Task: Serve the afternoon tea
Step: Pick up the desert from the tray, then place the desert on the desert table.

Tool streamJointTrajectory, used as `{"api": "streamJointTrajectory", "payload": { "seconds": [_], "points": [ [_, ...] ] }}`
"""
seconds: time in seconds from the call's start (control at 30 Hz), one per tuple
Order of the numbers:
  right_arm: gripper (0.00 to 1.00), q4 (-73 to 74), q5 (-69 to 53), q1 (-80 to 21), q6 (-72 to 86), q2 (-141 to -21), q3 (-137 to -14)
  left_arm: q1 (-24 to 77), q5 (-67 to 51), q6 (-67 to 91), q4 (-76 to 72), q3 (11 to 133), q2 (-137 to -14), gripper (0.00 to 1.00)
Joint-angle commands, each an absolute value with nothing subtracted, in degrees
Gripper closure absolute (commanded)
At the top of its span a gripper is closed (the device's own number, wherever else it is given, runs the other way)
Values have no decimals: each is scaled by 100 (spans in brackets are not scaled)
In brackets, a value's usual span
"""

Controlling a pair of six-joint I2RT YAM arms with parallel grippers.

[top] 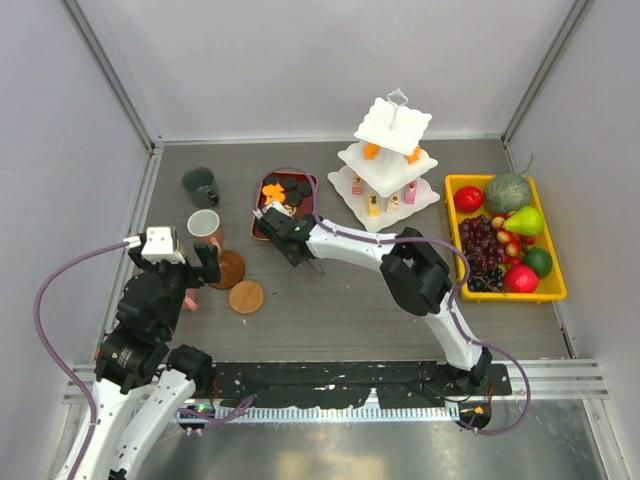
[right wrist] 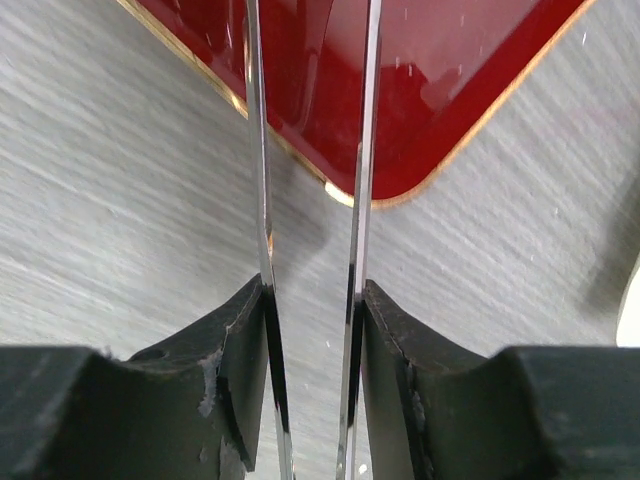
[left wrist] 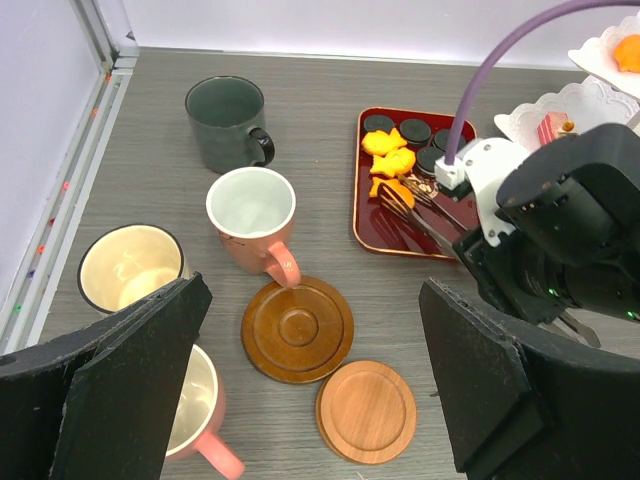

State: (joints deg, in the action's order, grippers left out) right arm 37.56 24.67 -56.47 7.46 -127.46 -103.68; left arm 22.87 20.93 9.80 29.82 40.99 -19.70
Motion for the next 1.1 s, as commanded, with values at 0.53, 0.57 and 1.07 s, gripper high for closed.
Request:
{"api": "streamJointTrajectory", "payload": {
  "seconds": [0.53, 0.57, 1.07],
  "points": [
    [62, 3946, 2944, -5608, 712, -10118, -9132, 2303, 2048, 923, 2698, 4113, -1951, 1],
    [61, 3972, 2979, -5590, 721, -10055, -9106, 2303, 2048, 923, 2698, 4105, -1951, 1],
    [61, 4087, 3234, -4509, 633, -8412, -8122, 2303, 2039, 923, 2698, 4113, -1942, 1]
  ]
}}
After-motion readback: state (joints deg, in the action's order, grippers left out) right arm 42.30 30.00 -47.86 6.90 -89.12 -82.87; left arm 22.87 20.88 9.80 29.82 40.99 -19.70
